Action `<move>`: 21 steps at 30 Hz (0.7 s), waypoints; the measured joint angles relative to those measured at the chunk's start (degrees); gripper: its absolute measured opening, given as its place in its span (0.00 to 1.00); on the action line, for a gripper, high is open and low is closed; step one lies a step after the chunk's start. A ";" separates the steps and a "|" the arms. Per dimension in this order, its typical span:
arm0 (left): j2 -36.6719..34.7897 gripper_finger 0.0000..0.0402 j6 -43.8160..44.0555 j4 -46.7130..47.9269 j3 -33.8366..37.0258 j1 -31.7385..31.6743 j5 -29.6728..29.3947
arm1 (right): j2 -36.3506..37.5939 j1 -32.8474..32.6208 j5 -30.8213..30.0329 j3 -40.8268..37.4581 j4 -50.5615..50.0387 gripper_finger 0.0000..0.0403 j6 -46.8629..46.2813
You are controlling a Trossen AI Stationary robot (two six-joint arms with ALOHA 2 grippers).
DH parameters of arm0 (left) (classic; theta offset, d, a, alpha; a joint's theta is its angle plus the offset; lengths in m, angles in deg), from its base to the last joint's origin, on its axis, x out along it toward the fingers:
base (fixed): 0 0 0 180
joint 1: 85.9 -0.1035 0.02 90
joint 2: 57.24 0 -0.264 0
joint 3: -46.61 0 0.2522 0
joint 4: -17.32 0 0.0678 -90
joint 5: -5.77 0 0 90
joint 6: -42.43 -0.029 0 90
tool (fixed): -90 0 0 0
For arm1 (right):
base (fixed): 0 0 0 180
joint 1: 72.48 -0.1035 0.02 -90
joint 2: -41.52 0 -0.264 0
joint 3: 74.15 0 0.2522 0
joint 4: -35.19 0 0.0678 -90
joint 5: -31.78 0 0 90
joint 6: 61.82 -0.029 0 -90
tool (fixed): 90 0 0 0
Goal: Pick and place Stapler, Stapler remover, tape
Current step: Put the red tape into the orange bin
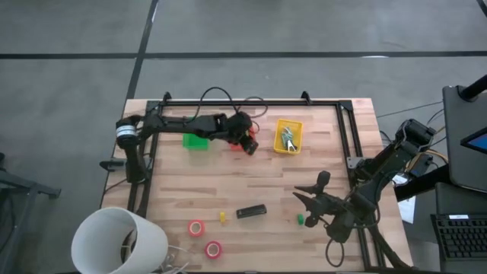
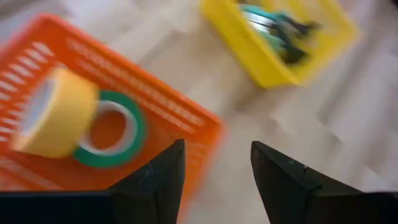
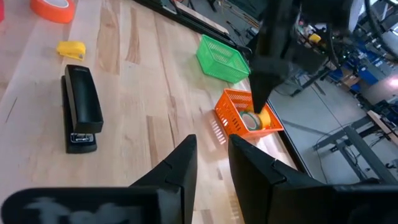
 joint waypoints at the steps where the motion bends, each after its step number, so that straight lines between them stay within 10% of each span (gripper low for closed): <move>1: -0.76 0.46 0.29 0.32 0.00 1.39 0.00 | 0.00 0.00 0.00 0.00 -0.02 0.21 0.01; 21: -8.72 0.46 -0.88 6.38 0.04 29.85 -3.12 | 0.00 0.00 0.02 -0.09 0.10 0.20 -0.01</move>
